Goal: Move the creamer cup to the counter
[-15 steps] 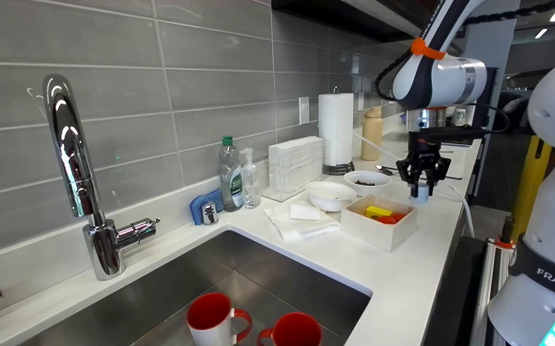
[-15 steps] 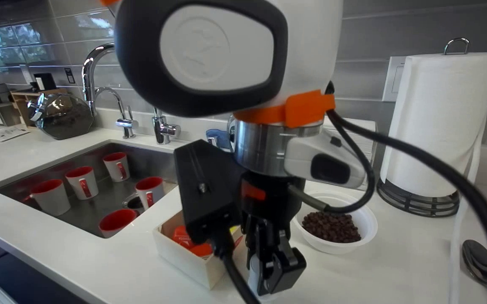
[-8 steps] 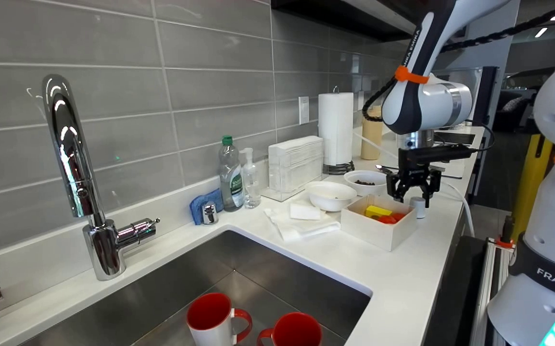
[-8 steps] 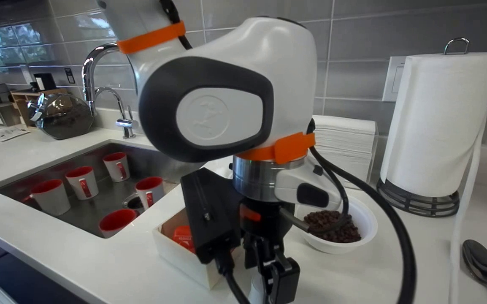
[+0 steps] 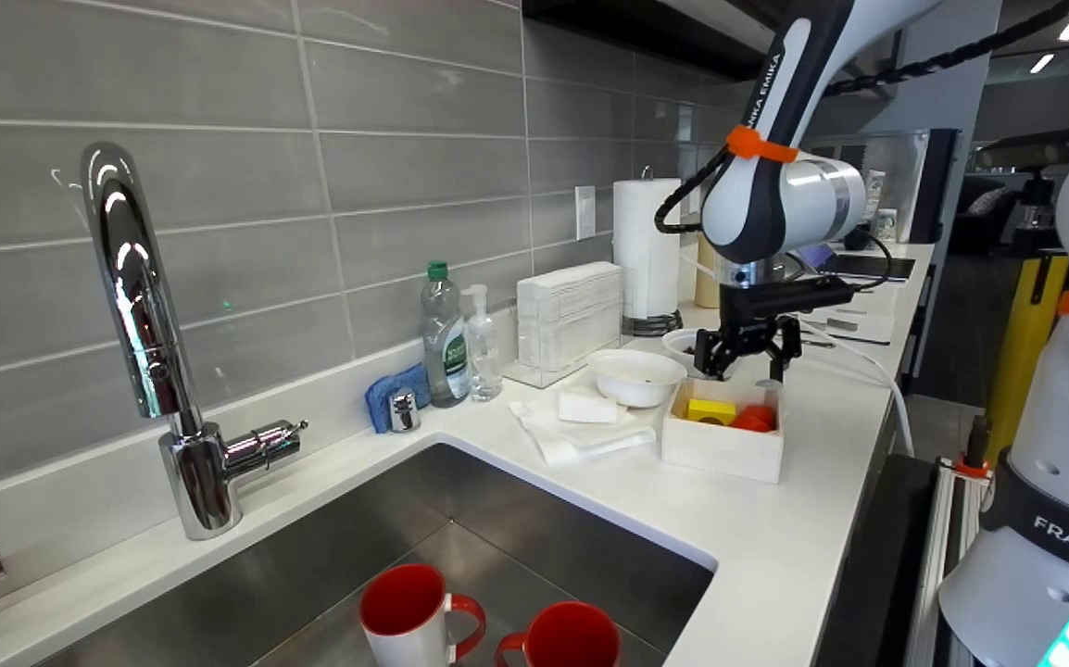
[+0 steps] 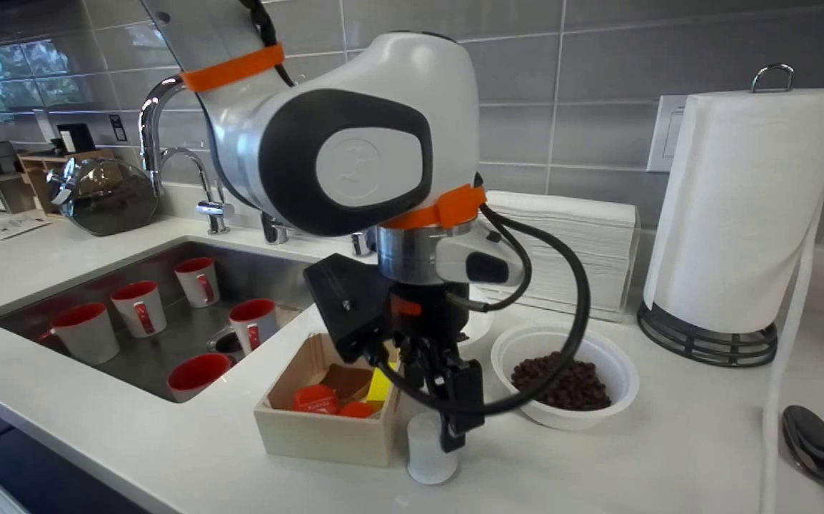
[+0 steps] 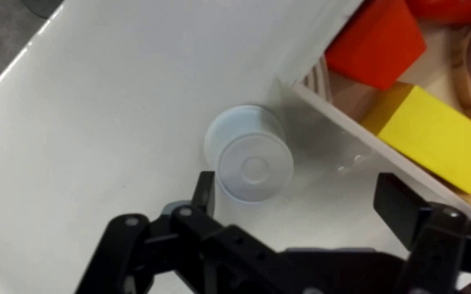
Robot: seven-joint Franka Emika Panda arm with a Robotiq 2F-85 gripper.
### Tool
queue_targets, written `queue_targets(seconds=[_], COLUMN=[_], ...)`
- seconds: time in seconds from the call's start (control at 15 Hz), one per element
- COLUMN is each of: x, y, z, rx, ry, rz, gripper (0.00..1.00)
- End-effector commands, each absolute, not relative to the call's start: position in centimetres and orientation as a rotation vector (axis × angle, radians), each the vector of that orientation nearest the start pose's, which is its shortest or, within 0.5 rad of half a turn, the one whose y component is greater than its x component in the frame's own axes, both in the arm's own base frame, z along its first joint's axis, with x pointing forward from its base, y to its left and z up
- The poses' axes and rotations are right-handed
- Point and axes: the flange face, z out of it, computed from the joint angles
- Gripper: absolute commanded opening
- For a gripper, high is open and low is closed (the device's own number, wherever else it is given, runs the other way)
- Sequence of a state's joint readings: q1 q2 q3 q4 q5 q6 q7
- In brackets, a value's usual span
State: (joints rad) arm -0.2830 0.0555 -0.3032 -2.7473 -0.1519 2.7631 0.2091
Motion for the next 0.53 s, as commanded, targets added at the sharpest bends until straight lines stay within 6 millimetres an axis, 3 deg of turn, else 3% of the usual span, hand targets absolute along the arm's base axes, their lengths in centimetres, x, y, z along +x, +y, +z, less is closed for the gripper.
queue_targets(seconds=[0.0, 0.47], x=[34.0, 35.3], y=[-19.7, -15.8], z=[23.2, 29.5], rx=[-3.115, -3.201], ry=[1.014, 0.9], rz=[0.022, -0.085], gripper=[1.0, 1.0])
